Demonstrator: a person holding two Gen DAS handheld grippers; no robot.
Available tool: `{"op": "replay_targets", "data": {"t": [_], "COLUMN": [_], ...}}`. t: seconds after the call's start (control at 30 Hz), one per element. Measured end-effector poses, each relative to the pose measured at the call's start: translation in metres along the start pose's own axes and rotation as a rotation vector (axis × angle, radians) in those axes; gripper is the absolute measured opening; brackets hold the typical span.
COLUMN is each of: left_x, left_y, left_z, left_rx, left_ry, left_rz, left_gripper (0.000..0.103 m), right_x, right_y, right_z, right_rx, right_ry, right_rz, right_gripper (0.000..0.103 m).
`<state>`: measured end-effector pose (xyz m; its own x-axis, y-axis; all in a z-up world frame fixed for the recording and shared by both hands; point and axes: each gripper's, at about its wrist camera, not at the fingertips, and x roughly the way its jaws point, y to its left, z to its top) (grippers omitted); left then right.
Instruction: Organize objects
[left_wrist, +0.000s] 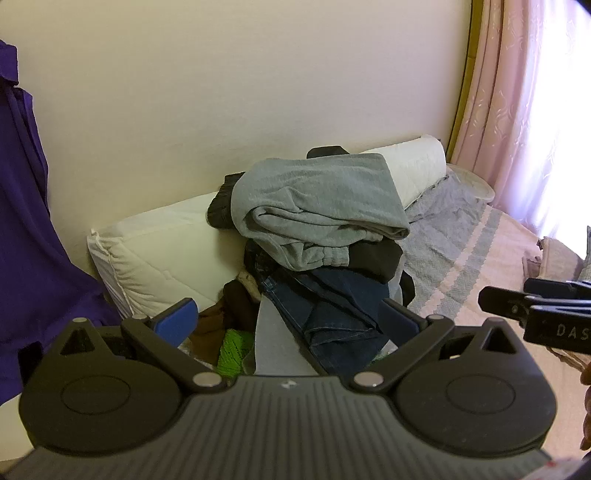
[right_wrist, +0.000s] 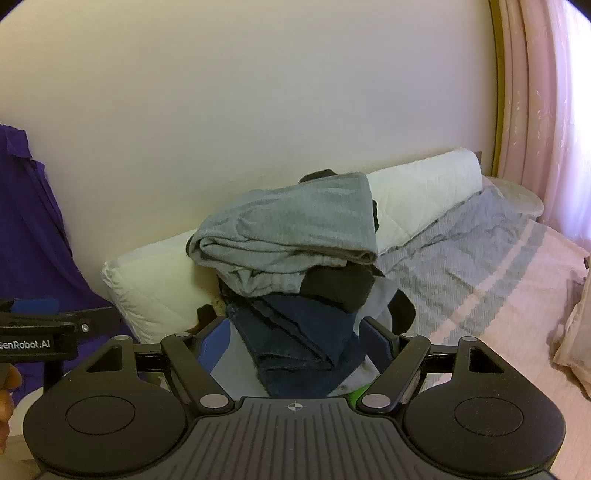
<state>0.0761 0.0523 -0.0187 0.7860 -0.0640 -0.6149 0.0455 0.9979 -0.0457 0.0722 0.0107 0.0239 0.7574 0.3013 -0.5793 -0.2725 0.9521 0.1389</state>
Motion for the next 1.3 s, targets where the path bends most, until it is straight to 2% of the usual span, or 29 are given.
{"op": "replay_targets", "data": {"t": [0.43, 0.73, 0.9, 1.03, 1.1, 1.2, 1.3], "left_x": [-0.004, -0.010, -0.010, 0.013, 0.034, 0.074, 0.126], "left_y": [-0.005, -0.018, -0.015, -0.001, 0.008, 0.021, 0.032], "left_z": [-0.008, -0.027, -0.032, -0.018, -0.007, 0.012, 0.032], "left_rx": [-0.024, -0.066, -0.029, 0.027, 0.083, 0.176, 0.267], "left_ry": [0.019, 0.056, 0.051, 0.030, 0.016, 0.001, 0.002], "left_rz": [0.007, 0.031, 0.038, 0.049, 0.028, -0.061, -0.075], "left_gripper": [0.102, 0.102, 0.102, 0.102, 0.102, 0.102, 0.102], "right_x": [-0.003, -0.014, -0.009, 0.011, 0.027, 0.058, 0.103], "right_y": [-0.004, -0.025, -0.035, -0.032, -0.027, -0.019, -0.009], "right_z": [-0.005, -0.021, -0.023, -0.012, -0.002, 0.014, 0.028], "right_rx": [-0.007, -0.034, -0.057, -0.095, -0.138, -0.229, -0.343], "right_ry": [0.019, 0.050, 0.051, 0.034, 0.022, 0.010, 0.036], "right_rz": [0.015, 0.045, 0.056, 0.070, 0.079, 0.071, 0.043], "right_gripper": [0.074, 0.074, 0.074, 0.074, 0.074, 0.074, 0.074]}}
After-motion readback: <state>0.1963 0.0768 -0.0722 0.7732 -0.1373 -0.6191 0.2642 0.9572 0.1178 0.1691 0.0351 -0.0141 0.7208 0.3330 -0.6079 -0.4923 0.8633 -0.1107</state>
